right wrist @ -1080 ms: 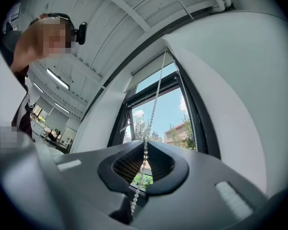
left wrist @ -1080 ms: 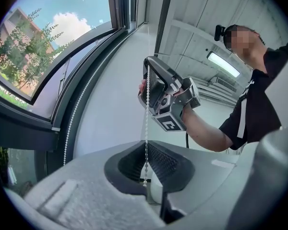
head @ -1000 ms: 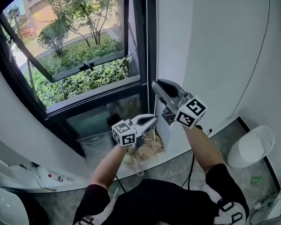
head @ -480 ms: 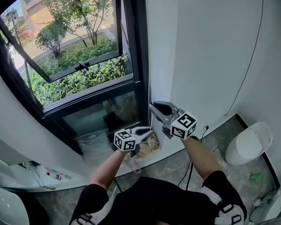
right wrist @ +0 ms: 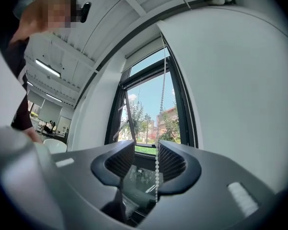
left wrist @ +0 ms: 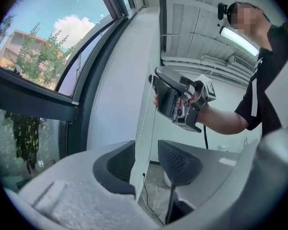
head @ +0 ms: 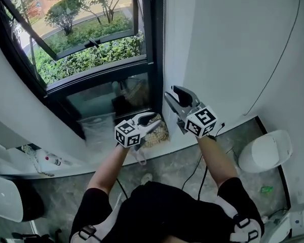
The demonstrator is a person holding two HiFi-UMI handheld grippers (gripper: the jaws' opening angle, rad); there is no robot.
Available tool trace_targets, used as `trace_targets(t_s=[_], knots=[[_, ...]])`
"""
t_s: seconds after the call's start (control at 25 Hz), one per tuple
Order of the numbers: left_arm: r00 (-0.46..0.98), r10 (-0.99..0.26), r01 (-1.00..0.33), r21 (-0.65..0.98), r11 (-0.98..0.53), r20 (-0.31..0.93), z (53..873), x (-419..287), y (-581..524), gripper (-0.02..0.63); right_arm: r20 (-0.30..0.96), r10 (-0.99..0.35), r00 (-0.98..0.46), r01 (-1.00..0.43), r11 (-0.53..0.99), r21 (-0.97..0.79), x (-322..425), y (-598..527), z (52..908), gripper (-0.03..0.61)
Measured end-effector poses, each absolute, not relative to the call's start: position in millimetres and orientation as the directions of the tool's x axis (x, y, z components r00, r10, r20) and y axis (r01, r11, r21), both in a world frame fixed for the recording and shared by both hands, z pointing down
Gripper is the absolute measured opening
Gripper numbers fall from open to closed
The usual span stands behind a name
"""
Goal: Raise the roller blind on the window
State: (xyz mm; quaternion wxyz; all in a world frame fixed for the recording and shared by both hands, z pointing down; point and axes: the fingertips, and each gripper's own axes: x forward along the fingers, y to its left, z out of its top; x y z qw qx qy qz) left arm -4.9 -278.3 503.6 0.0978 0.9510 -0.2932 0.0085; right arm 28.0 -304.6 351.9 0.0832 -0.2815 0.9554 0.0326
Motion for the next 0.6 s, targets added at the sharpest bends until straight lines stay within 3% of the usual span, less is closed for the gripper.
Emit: trace_targets(t_s=[0.24,0.48,0.6], knots=[[0.798,-0.602,-0.582,0.274,-0.766,0.014,508,-11,-246,0.153,-0.109,-0.61,-0.785,-0.615,0.789,0.01,34,-291,392,0.15],[0.768,-0.64,-0.621,0.262,-0.739,0.017,514,-31,-224,0.153,-0.074,-0.655,-0.752,-0.655,0.755,-0.027,49,-274,420,0.199],[0.725,-0.689,-0.668,0.235,-0.706,-0.009,501,-58,-206,0.152,-0.081,-0.655,-0.751,-0.652,0.756,-0.059,59,-250,424,0.19]])
